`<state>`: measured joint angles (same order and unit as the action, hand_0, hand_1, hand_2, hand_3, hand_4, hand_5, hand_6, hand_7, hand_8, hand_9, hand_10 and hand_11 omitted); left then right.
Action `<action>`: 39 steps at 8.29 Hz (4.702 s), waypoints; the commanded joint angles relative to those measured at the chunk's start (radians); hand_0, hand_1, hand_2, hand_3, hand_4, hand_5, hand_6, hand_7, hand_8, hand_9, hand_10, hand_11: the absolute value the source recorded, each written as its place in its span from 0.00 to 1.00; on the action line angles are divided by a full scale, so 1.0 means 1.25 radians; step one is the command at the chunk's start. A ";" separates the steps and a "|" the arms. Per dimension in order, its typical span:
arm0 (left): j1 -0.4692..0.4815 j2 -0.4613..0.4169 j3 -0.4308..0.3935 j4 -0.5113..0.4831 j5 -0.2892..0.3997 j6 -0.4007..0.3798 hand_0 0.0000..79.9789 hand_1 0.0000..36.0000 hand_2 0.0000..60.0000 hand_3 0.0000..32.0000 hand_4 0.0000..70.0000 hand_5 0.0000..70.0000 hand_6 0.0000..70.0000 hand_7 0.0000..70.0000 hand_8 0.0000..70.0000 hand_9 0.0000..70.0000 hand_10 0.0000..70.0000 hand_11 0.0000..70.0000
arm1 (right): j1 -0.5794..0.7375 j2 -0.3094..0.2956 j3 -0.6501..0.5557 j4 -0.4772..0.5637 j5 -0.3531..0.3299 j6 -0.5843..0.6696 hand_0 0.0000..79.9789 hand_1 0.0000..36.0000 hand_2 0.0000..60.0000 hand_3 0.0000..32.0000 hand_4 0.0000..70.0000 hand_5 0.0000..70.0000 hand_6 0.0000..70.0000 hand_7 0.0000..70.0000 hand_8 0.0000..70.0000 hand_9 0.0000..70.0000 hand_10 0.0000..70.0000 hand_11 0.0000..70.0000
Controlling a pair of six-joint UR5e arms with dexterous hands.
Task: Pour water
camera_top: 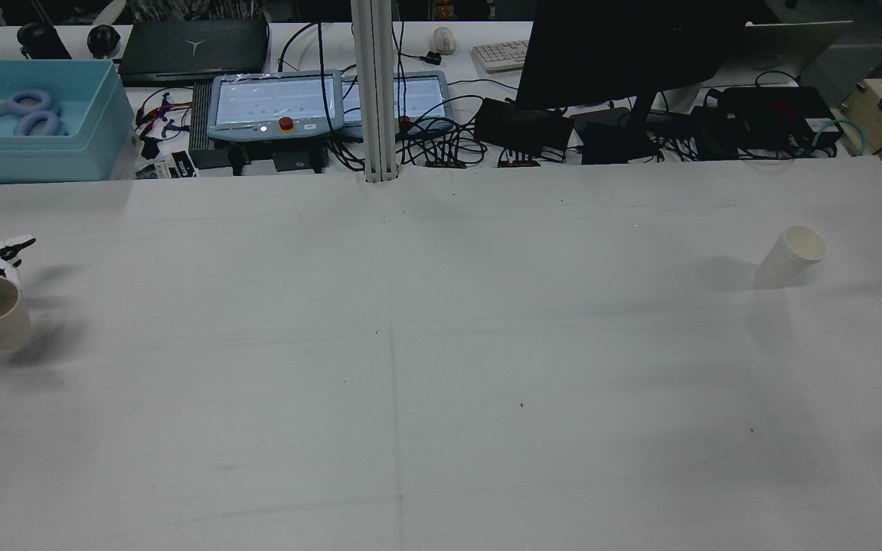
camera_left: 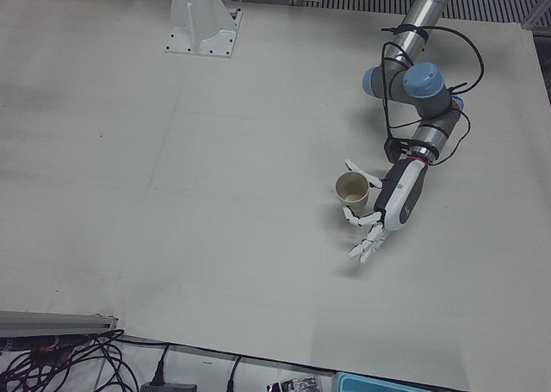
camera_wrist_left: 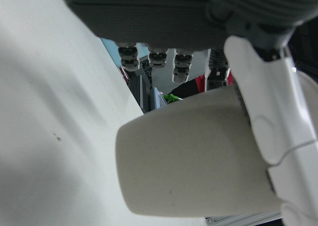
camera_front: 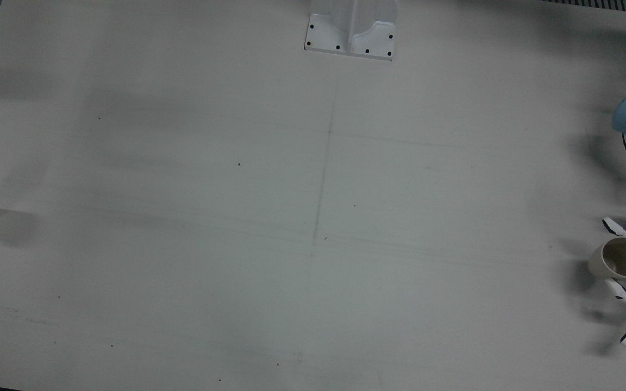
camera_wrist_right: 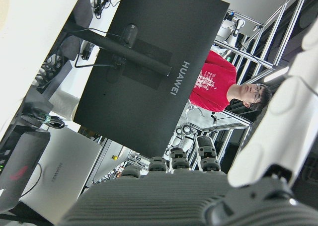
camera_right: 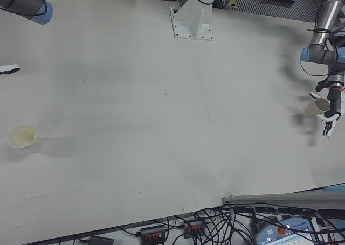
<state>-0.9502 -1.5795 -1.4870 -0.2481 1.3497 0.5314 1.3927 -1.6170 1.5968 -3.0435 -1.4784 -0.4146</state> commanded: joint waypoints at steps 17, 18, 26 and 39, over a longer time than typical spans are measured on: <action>-0.002 -0.034 -0.146 0.156 -0.037 -0.083 0.70 0.90 1.00 0.00 1.00 1.00 0.10 0.19 0.12 0.03 0.07 0.12 | -0.197 0.165 -0.457 0.276 0.032 -0.175 1.00 0.84 0.29 0.00 0.37 1.00 0.68 0.97 0.66 0.85 0.57 0.84; -0.002 -0.034 -0.148 0.157 -0.037 -0.084 0.69 0.88 1.00 0.00 1.00 1.00 0.10 0.19 0.12 0.03 0.07 0.12 | -0.185 0.157 -0.410 0.275 0.033 -0.176 1.00 1.00 0.83 0.00 0.47 1.00 1.00 1.00 0.97 1.00 0.96 1.00; 0.219 -0.346 -0.200 0.475 -0.108 -0.070 0.73 1.00 1.00 0.00 1.00 1.00 0.13 0.21 0.13 0.03 0.08 0.13 | -0.129 0.158 0.148 -0.228 0.023 -0.170 1.00 1.00 0.89 0.00 0.43 1.00 0.97 1.00 0.83 0.96 0.80 1.00; 0.430 -0.807 0.205 0.493 -0.154 0.058 0.77 1.00 1.00 0.00 1.00 1.00 0.24 0.28 0.16 0.05 0.09 0.15 | -0.307 0.471 0.312 -0.821 0.040 -0.570 1.00 1.00 1.00 0.00 0.83 1.00 1.00 1.00 0.77 0.87 0.65 0.96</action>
<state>-0.4123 -2.5671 -1.2552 0.3813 1.1573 0.6008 1.1155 -1.0655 1.9922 -4.0273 -1.4450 -1.0081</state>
